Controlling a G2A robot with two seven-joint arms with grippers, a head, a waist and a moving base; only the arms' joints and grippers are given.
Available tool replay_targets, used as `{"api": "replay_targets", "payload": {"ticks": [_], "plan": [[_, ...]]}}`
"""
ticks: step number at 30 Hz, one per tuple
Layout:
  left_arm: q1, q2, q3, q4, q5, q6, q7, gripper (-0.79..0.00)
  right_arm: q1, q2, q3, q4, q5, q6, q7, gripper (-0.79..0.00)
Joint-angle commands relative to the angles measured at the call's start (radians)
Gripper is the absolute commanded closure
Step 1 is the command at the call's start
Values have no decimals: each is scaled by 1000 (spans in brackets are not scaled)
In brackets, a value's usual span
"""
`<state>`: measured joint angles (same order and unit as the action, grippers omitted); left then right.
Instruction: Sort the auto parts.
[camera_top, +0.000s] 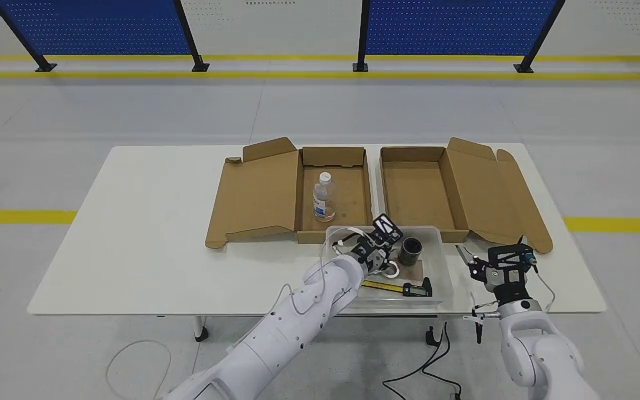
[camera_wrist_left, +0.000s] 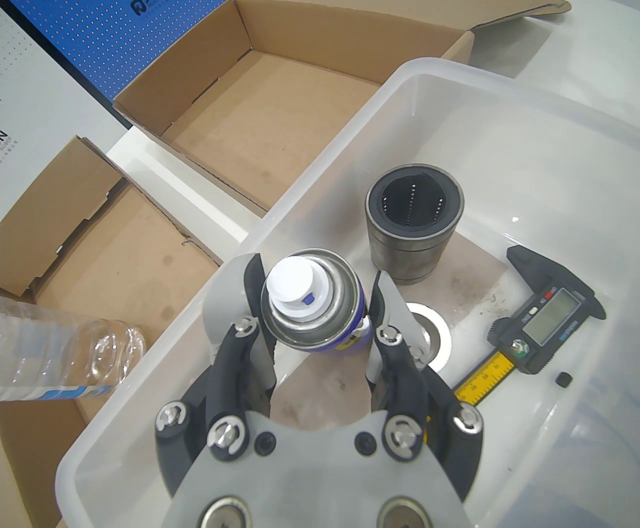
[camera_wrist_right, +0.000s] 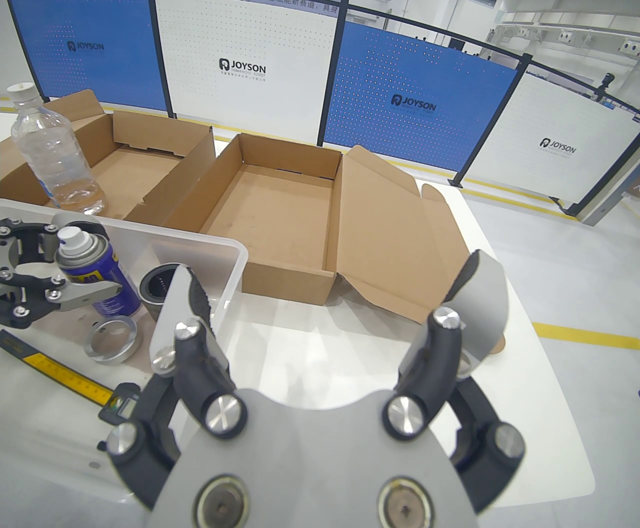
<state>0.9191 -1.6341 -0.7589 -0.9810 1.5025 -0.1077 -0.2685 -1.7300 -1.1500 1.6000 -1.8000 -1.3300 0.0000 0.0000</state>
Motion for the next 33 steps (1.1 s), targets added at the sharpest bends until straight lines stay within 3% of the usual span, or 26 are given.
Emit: {"api": "replay_targets", "payload": {"ticks": [1, 5, 7, 11, 15, 25, 33], "plan": [[0, -1, 0, 5, 4, -1, 2, -382, 0, 0, 0, 0, 0, 0, 0, -785], [3, 0, -5, 5, 10, -4, 8, -326, 0, 0, 0, 0, 0, 0, 0, -785], [4, 0, -10, 4, 13, -6, 8, -246, 0, 0, 0, 0, 0, 0, 0, -785], [9, 2, -19, -5, 16, -10, 9, -169, 0, 0, 0, 0, 0, 0, 0, -785], [16, 4, -25, -17, 24, -14, 11, 0, 0, 0, 0, 0, 0, 0, 0, -785], [56, 26, -82, -147, 15, -65, -18, 0, 0, 0, 0, 0, 0, 0, 0, -785], [174, 76, -201, -428, 19, -182, -148, 0, 0, 0, 0, 0, 0, 0, 0, -785]]}}
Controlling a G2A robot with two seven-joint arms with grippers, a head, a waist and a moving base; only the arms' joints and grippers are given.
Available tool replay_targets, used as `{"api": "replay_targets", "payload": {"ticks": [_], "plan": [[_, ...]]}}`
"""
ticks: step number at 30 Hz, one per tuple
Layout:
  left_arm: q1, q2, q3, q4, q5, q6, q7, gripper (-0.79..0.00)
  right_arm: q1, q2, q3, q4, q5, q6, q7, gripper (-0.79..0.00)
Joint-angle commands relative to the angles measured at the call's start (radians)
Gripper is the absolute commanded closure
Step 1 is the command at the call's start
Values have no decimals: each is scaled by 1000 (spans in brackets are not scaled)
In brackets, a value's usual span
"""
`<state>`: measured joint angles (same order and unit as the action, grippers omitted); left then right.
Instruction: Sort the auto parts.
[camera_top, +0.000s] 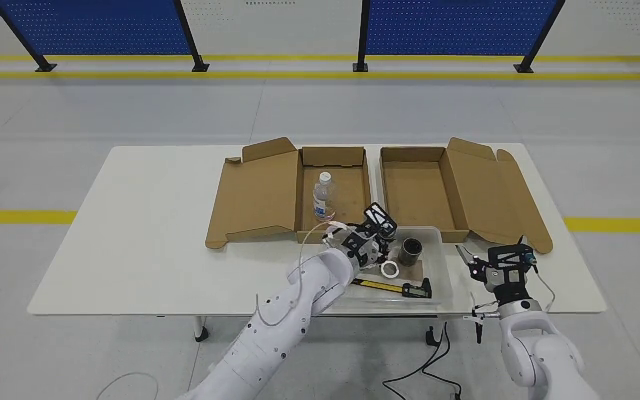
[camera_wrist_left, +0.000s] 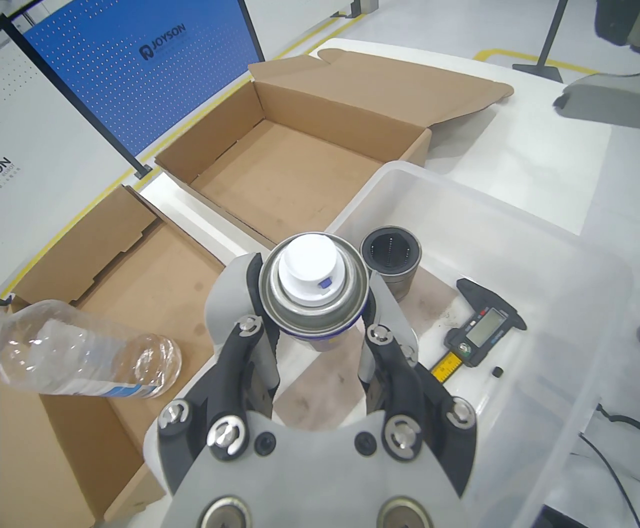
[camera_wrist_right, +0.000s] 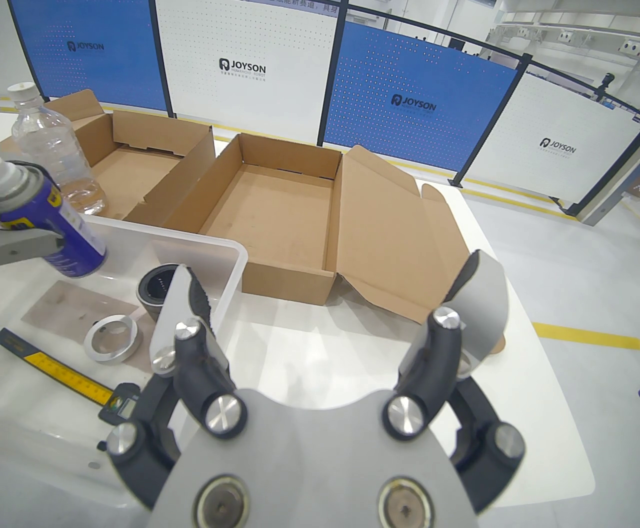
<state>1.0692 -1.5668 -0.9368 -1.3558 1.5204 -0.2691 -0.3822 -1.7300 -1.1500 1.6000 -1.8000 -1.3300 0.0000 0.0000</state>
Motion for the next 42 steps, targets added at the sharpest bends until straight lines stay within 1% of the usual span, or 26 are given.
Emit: {"api": "replay_targets", "payload": {"ticks": [1, 2, 4, 6, 10, 12, 13, 14, 16, 23, 27, 34, 37, 40, 42], "plan": [[37, 13, -35, -77, -7, -30, -50, 0, 0, 0, 0, 0, 0, 0, 0, -785], [63, 20, -61, -124, -37, -55, -86, 0, 0, 0, 0, 0, 0, 0, 0, -785], [90, 29, -94, -183, -75, -83, -139, 0, 0, 0, 0, 0, 0, 0, 0, -785], [129, 39, -135, -263, -131, -119, -203, 0, 0, 0, 0, 0, 0, 0, 0, -785], [176, 55, -199, -380, -227, -151, -321, 0, 0, 0, 0, 0, 0, 0, 0, -785], [194, 62, -228, -432, -240, -154, -368, 0, 0, 0, 0, 0, 0, 0, 0, -785], [203, 65, -236, -448, -246, -148, -378, 0, 0, 0, 0, 0, 0, 0, 0, -785], [223, 68, -249, -476, -288, -144, -406, 0, 0, 0, 0, 0, 0, 0, 0, -785], [237, 74, -272, -523, -318, -149, -459, 0, 0, 0, 0, 0, 0, 0, 0, -785], [292, 97, -321, -635, -372, -192, -538, 0, 0, 0, 0, 0, 0, 0, 0, -785], [308, 107, -330, -659, -379, -203, -552, 0, 0, 0, 0, 0, 0, 0, 0, -785], [306, 118, -320, -655, -368, -188, -547, 0, 0, 0, 0, 0, 0, 0, 0, -785], [293, 121, -315, -637, -370, -169, -538, 0, 0, 0, 0, 0, 0, 0, 0, -785], [266, 123, -310, -605, -349, -142, -511, 0, 0, 0, 0, 0, 0, 0, 0, -785], [239, 123, -305, -568, -337, -114, -487, 0, 0, 0, 0, 0, 0, 0, 0, -785]]}}
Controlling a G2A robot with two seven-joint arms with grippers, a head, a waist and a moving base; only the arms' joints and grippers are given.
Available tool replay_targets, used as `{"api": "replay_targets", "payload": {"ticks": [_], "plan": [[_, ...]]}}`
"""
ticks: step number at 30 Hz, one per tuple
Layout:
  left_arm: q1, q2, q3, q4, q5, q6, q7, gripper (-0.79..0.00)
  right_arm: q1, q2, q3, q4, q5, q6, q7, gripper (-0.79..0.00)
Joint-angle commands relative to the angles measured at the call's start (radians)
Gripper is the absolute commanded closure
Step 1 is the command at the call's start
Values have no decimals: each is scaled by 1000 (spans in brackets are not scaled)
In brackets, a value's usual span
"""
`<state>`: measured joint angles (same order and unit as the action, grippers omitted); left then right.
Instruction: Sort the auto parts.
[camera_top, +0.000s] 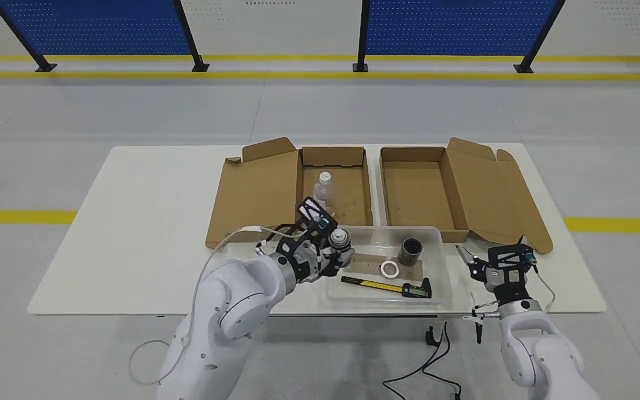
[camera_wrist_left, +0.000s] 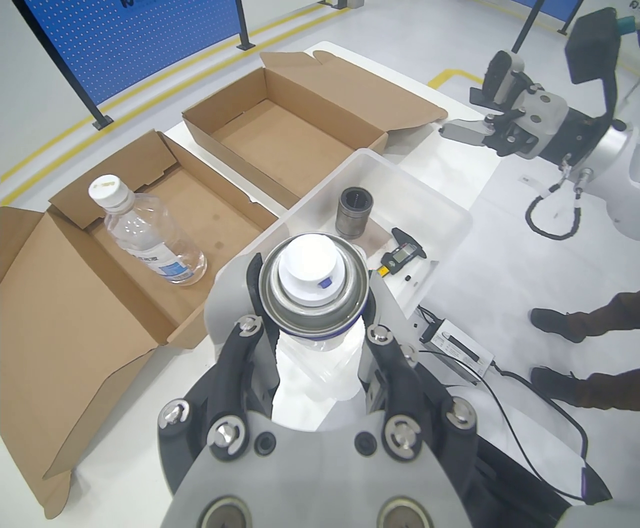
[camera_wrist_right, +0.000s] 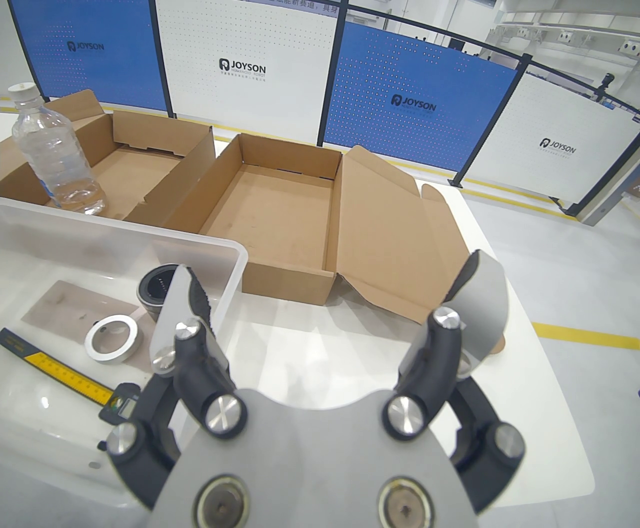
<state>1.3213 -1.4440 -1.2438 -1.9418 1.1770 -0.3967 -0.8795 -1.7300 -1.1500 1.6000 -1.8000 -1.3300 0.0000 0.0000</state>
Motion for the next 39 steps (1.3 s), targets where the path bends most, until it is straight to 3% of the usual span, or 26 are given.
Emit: {"api": "replay_targets", "payload": {"ticks": [1, 7, 17, 27, 39], "plan": [[-27, 0, 4, 31, 10, 28, 22, 0, 0, 0, 0, 0, 0, 0, 0, -785], [-106, 0, 21, 105, 124, 106, 120, 0, 0, 0, 0, 0, 0, 0, 0, -785], [-191, -11, 92, 325, 261, 242, 294, 0, 0, 0, 0, 0, 0, 0, 0, -785], [-223, -16, 131, 489, 361, 321, 425, 0, 0, 0, 0, 0, 0, 0, 0, -785], [-256, -25, 149, 656, 366, 362, 532, 0, 0, 0, 0, 0, 0, 0, 0, -785]]}}
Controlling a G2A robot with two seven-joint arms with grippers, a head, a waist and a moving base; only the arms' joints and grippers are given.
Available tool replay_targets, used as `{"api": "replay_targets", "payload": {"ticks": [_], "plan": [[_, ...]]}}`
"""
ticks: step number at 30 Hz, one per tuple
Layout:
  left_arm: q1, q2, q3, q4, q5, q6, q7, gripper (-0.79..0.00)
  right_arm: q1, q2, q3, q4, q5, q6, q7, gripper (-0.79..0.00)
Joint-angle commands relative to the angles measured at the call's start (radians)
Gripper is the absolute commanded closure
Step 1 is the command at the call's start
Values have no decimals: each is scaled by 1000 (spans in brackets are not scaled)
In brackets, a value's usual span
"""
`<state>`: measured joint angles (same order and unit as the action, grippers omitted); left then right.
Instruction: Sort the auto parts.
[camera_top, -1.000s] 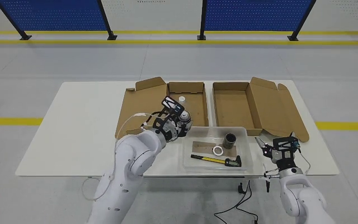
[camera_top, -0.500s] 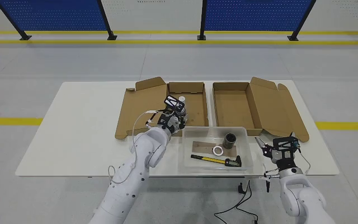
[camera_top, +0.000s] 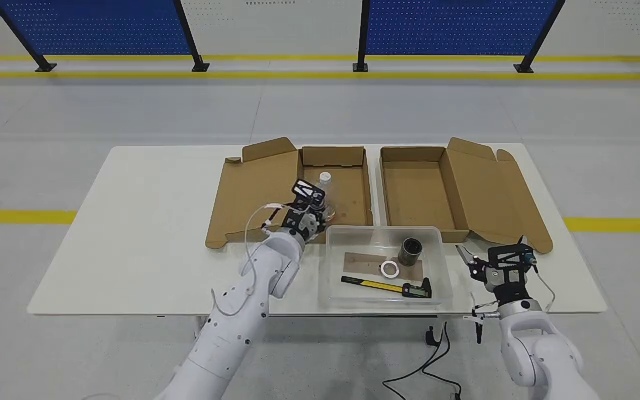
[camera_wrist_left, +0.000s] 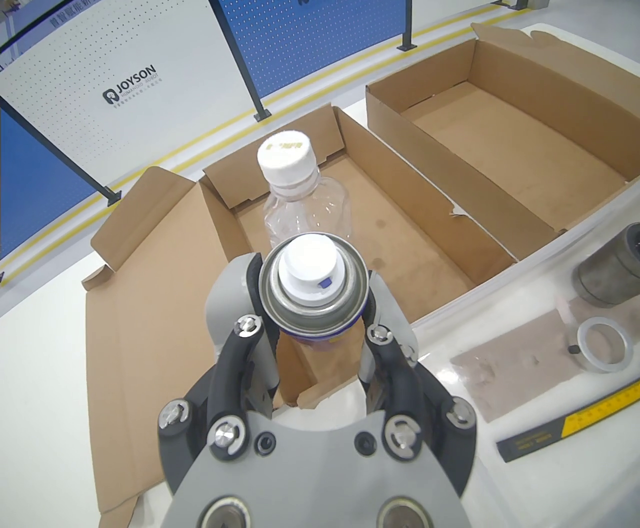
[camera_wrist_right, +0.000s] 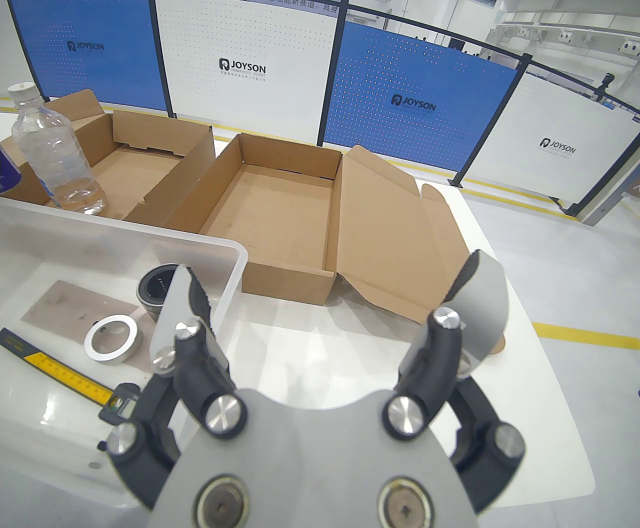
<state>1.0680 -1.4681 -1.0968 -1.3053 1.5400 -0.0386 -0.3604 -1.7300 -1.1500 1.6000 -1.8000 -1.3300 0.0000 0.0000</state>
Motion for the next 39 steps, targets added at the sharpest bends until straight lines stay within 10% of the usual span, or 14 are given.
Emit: {"api": "replay_targets", "payload": {"ticks": [1, 15, 22, 24, 30, 39], "plan": [[-6, -1, 2, 36, 1, 7, 24, 0, 0, 0, 0, 0, 0, 0, 0, -785], [-53, -16, 23, 158, -16, 35, 53, -52, 0, 0, 0, 0, 0, 0, 0, -785], [-70, -20, 30, 198, -15, 43, 59, -400, 0, 0, 0, 0, 0, 0, 0, -785], [-75, -22, 30, 209, -17, 50, 62, -616, 0, 0, 0, 0, 0, 0, 0, -785], [-81, -25, 32, 222, -20, 58, 66, -785, 0, 0, 0, 0, 0, 0, 0, -785], [-59, -21, 6, 117, -50, 38, 56, -785, 0, 0, 0, 0, 0, 0, 0, -785]]}}
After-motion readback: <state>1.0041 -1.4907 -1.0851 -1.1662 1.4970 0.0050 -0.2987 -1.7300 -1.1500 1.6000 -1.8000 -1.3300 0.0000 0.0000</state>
